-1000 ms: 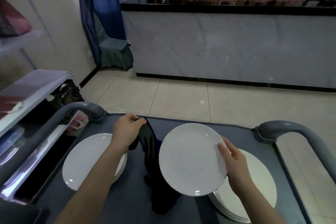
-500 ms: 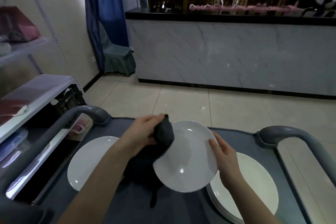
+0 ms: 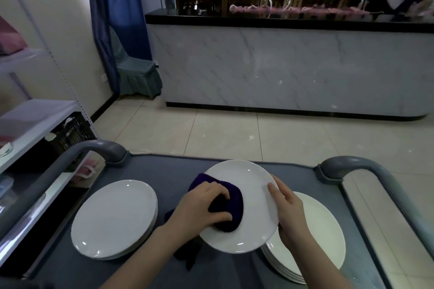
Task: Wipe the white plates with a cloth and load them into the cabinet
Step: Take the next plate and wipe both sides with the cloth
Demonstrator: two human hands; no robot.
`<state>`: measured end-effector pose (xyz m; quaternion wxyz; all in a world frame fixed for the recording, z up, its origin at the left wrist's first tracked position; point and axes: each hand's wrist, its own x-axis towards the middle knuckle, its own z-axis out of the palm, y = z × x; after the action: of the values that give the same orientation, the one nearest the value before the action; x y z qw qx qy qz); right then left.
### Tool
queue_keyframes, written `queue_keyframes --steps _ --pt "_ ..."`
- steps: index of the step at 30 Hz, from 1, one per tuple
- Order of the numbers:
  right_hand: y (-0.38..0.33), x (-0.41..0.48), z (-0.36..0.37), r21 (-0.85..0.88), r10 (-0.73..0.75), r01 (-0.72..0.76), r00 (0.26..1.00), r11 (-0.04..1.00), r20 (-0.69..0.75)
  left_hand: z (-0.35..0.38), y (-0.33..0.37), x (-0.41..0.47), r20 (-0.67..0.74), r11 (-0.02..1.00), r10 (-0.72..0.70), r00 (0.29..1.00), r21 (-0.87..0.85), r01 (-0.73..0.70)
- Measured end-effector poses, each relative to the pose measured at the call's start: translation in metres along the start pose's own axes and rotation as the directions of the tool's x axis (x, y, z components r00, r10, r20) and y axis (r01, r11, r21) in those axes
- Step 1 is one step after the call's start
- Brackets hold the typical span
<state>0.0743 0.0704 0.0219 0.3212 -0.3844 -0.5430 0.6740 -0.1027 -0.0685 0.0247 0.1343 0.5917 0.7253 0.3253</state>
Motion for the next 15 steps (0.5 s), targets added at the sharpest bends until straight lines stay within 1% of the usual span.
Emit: queue_keyframes --steps 2,3,5,7,8,10,12,13,15 --pt "0.001 0.001 -0.001 0.009 0.002 -0.002 1.000 1.000 -0.023 0.004 0.008 -0.002 0.000 0.999 -0.017 1.000 -0.040 0.017" --pt "0.002 0.002 -0.003 0.016 0.005 -0.004 0.999 1.000 -0.043 0.005 0.011 -0.004 0.032 0.997 -0.005 0.999 -0.072 0.007" --pt "0.003 0.004 -0.005 0.036 0.010 -0.007 0.997 0.999 -0.078 0.008 0.014 -0.009 0.164 0.991 0.028 0.986 -0.137 -0.005" --pt "0.003 0.005 -0.006 0.056 0.011 -0.005 0.995 0.998 -0.101 0.012 0.015 -0.014 0.306 0.984 0.073 0.949 -0.176 -0.019" --pt "0.002 0.006 -0.006 0.063 0.012 -0.005 0.994 0.998 -0.108 0.013 0.016 -0.014 0.351 0.984 0.101 0.931 -0.173 -0.041" --pt "0.000 0.006 -0.003 0.071 0.014 -0.006 0.994 0.997 -0.112 0.014 0.019 -0.008 0.376 0.985 0.163 0.912 -0.121 -0.126" --pt "-0.002 0.005 -0.001 0.072 0.015 -0.007 0.994 0.997 -0.109 0.015 0.020 0.001 0.360 0.972 0.221 0.907 0.001 -0.237" --pt "-0.002 0.004 0.000 0.074 0.016 -0.008 0.994 0.997 -0.107 0.018 0.019 0.005 0.349 0.961 0.225 0.910 0.075 -0.267" --pt "-0.002 0.000 0.004 0.084 0.026 -0.017 0.994 0.996 -0.110 0.026 0.017 0.009 0.321 0.947 0.175 0.931 0.204 -0.249"
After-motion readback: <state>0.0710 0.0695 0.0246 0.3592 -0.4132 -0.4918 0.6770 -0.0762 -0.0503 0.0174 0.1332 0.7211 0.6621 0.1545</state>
